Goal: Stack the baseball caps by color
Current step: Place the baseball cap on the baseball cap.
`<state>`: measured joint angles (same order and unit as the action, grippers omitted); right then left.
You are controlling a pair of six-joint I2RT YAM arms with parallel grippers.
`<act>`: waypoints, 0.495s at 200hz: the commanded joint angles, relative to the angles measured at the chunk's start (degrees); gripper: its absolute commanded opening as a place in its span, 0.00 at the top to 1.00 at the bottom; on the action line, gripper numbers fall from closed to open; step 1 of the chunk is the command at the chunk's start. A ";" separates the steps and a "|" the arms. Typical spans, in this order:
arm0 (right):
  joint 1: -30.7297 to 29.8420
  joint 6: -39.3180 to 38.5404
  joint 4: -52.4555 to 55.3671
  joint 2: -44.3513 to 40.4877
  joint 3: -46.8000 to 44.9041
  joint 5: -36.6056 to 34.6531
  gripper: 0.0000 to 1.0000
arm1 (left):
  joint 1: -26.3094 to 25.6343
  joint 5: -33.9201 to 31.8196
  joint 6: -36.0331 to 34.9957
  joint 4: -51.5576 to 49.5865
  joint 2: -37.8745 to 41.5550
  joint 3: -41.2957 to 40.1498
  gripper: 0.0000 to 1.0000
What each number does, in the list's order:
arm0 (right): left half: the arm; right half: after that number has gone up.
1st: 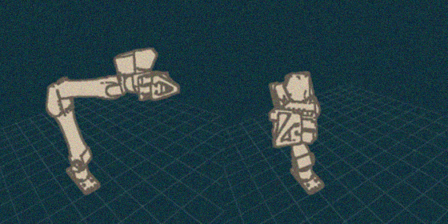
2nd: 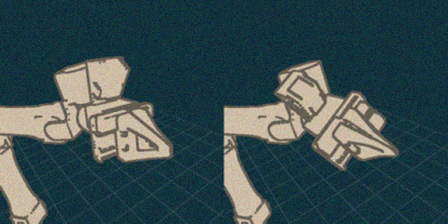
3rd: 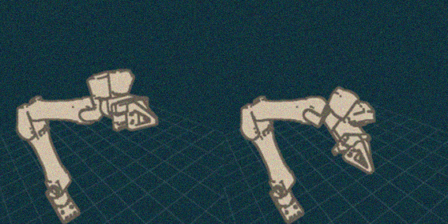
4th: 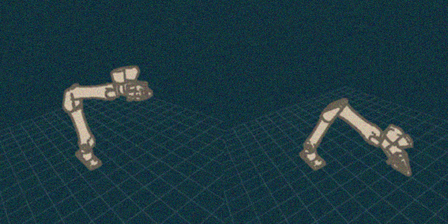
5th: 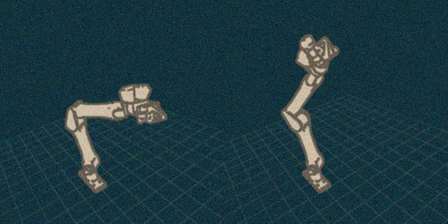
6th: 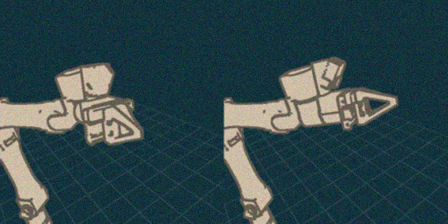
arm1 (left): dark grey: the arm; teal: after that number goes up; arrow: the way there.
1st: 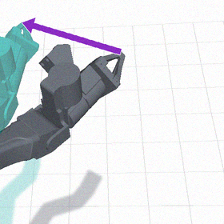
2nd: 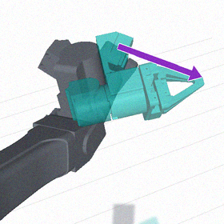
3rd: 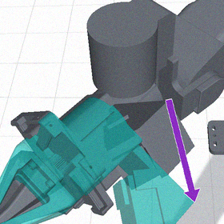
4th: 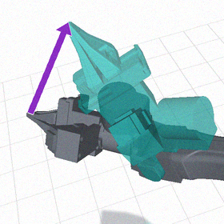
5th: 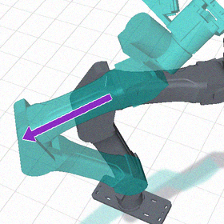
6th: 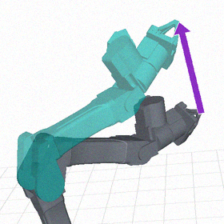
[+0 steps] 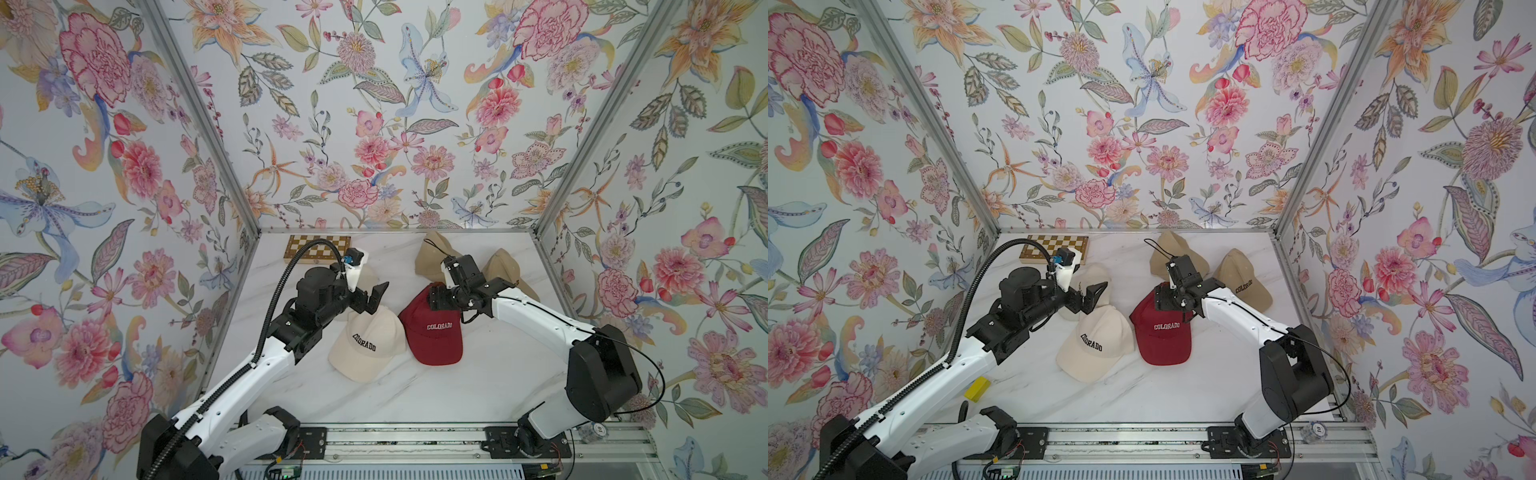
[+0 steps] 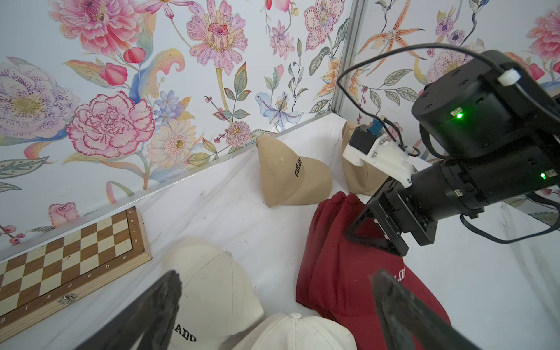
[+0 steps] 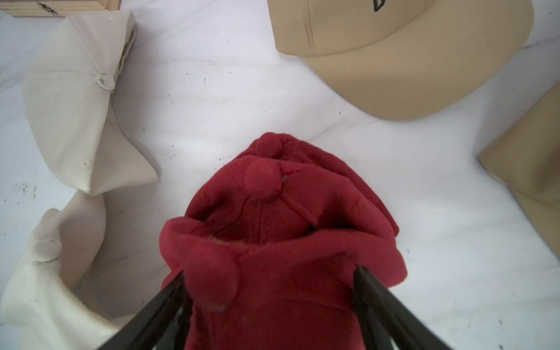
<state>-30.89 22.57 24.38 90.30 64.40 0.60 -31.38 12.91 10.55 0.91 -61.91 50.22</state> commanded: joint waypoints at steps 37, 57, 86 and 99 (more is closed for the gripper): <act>-0.57 0.28 -3.11 4.46 -1.91 -0.38 0.08 | 0.58 0.36 0.09 -1.04 0.61 -0.29 0.00; -0.57 0.55 -3.47 5.40 -1.91 -0.20 0.07 | 0.65 0.36 -0.09 -1.14 0.64 -0.21 0.00; -0.49 0.17 -3.40 4.53 -1.53 -0.16 0.00 | 0.96 0.36 -0.42 -1.52 0.55 -0.12 0.00; -0.18 -0.39 -2.59 3.09 -0.85 -0.16 0.01 | 1.09 0.20 -0.78 -2.00 0.47 0.21 0.00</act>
<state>-31.11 22.70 20.78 94.74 63.64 0.62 -31.03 12.91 10.50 0.05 -61.89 50.22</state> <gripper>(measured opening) 0.983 0.997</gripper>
